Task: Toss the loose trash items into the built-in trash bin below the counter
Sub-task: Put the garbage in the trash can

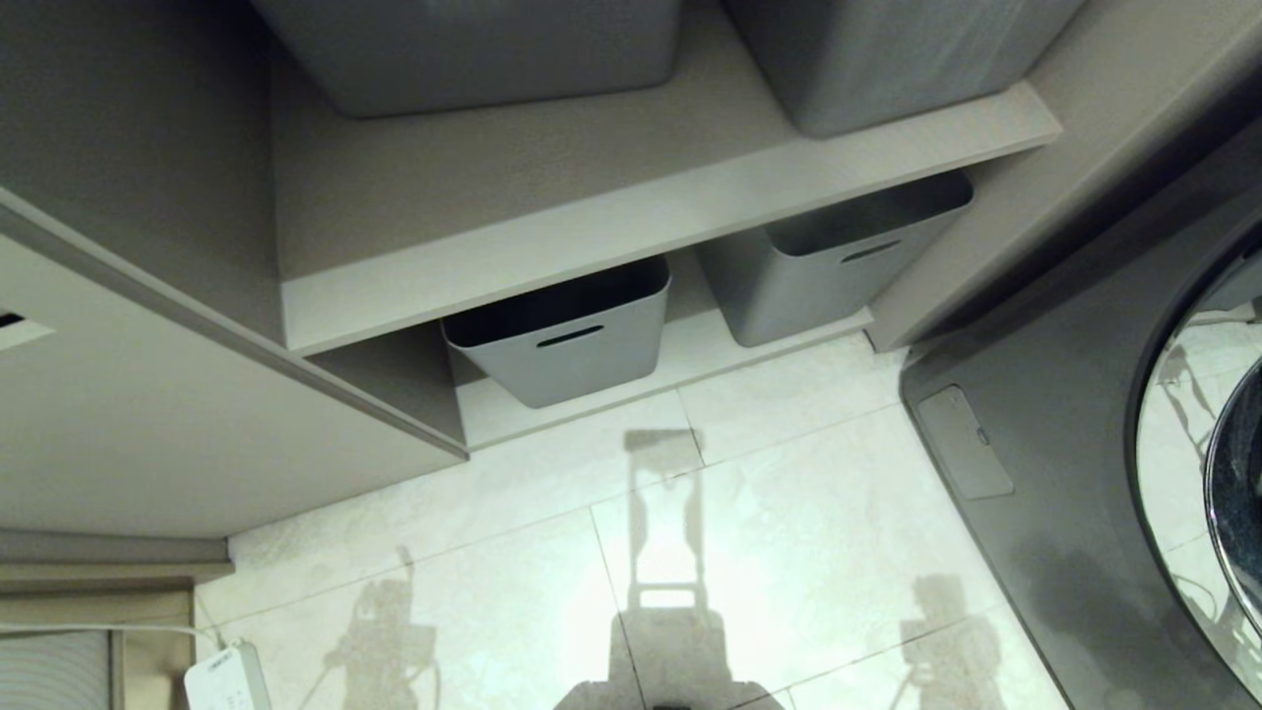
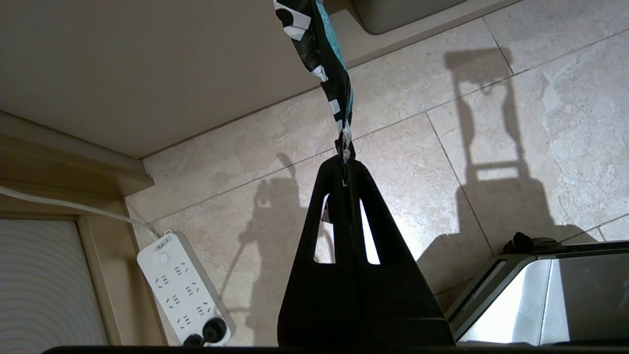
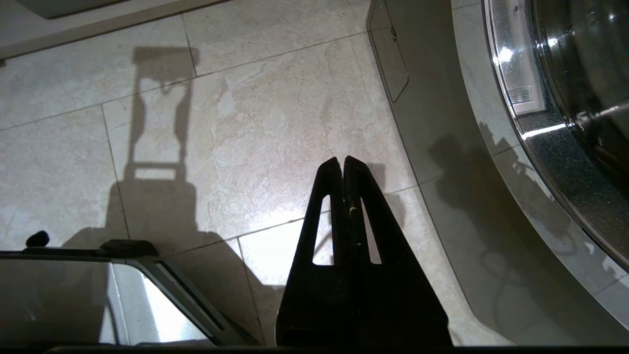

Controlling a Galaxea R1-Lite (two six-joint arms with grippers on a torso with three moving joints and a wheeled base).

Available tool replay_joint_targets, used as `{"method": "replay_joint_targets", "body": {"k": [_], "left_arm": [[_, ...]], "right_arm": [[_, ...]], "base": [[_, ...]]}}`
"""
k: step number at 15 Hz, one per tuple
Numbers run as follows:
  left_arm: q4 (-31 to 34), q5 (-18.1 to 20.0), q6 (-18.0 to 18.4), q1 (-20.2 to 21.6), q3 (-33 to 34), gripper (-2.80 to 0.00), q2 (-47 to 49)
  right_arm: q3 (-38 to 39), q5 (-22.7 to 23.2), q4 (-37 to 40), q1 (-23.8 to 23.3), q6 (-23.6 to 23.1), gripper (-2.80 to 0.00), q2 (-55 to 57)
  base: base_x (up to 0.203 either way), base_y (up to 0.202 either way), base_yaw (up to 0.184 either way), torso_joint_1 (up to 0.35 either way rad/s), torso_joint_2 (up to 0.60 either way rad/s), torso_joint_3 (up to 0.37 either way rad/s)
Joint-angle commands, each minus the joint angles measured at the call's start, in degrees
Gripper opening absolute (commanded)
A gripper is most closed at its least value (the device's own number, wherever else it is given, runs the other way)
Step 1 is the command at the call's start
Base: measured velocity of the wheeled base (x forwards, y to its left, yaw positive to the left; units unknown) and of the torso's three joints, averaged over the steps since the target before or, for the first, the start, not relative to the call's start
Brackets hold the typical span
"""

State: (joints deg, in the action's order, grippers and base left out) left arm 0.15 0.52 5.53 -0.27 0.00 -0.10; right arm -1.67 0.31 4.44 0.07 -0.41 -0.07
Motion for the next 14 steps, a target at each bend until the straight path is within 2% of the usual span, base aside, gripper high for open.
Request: {"method": "replay_joint_targets", "body": {"k": [1,14], "left_arm": [[0.03,0.00,0.00,0.00,0.00,-2.80,0.01],[0.03,0.00,0.27,0.00,0.00,-2.80,0.09]], "right_arm": [[0.00,0.04,0.04,0.01,-0.02,-2.80,-0.01],[0.00,0.04,0.04,0.01,-0.02,-2.80,0.01]], "base": [[0.000,0.000,0.000,0.007,0.00,0.041],[0.000,0.000,0.000,0.001,0.00,0.192]]}}
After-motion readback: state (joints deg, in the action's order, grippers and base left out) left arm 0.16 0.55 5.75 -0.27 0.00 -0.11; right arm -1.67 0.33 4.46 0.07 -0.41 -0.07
